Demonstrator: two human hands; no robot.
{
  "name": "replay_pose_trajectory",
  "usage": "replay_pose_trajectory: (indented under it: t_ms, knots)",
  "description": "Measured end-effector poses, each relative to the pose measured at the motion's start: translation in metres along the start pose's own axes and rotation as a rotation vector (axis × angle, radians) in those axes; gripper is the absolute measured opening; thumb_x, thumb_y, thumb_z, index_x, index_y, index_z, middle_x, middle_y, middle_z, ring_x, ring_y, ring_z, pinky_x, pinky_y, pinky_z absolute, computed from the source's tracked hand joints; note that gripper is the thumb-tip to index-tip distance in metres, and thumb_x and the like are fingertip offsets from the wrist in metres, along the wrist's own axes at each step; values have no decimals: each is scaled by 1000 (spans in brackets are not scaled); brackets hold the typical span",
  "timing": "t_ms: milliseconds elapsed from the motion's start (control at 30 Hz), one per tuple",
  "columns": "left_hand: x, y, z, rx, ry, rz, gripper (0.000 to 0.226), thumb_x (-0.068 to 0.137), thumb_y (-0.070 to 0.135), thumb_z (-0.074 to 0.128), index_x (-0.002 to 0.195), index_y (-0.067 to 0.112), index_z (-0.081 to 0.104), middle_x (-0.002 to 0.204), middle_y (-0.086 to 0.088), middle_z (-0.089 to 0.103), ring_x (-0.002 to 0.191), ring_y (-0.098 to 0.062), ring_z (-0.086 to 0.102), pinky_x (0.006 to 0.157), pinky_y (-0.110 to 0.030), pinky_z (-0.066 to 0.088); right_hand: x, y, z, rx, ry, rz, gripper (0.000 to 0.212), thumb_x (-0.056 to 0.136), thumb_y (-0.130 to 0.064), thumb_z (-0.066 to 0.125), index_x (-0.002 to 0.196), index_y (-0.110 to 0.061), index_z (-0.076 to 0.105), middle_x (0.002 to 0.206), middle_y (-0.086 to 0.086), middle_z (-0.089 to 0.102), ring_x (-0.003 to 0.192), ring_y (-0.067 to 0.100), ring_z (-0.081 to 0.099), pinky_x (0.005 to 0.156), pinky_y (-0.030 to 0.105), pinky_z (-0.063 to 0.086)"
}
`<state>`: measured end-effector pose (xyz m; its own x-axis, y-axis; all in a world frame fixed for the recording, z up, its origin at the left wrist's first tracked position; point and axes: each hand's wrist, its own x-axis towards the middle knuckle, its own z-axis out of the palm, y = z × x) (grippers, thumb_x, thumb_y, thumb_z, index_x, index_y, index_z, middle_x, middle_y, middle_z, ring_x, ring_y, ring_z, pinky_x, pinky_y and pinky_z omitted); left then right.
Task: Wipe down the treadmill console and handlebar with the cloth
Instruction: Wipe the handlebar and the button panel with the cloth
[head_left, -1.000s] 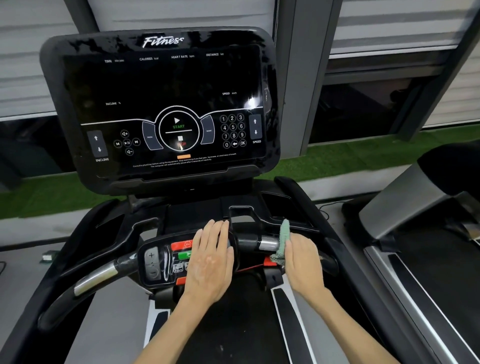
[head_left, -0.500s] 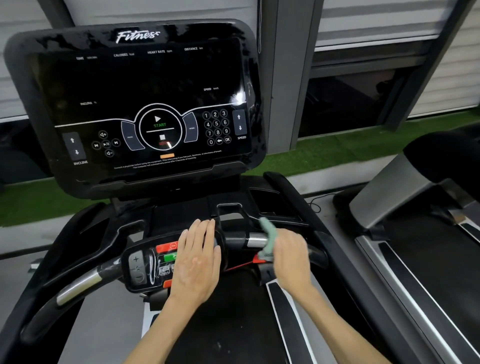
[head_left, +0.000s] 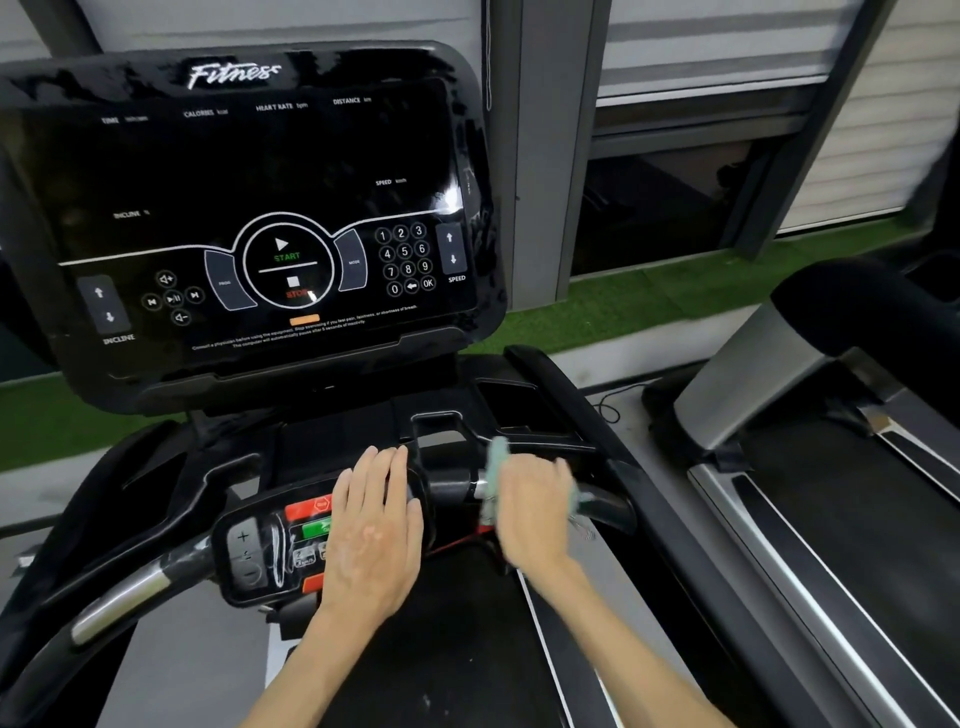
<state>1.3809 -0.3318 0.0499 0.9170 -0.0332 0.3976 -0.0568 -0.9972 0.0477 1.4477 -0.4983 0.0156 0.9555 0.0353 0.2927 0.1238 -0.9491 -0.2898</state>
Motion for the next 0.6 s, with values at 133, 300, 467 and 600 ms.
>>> replay_pose_trajectory:
  t_ms: [133,300,467,600]
  knots:
    - [-1,-3,1,4,3,14,50,96,23,33,138,-1,45,137,-18,50,133,-33,43,112,-49,32,-3,-42,-5,105,7,-382,36,99,-28,25,105,-20,60,94,-3,63,88,19,56,97,41,38]
    - [0,-1,1,-16,18,4,52,95,24,31,137,-3,46,136,-19,52,133,-34,43,111,-50,33,28,35,-7,-54,-270,-462,15,94,-16,43,101,-10,55,94,10,65,83,32,62,75,43,46]
    - [-1,0,3,-16,23,4,53,95,24,31,137,-5,46,136,-20,52,132,-36,44,111,-51,33,21,124,-7,93,-432,-260,9,98,-14,43,98,-9,51,95,11,63,83,29,57,72,36,36]
    - [0,-2,-1,-16,13,4,53,95,26,30,137,-3,46,135,-19,51,132,-35,44,110,-51,34,1,151,4,241,-307,-106,18,100,-18,41,83,-18,49,76,-5,57,70,12,48,72,26,33]
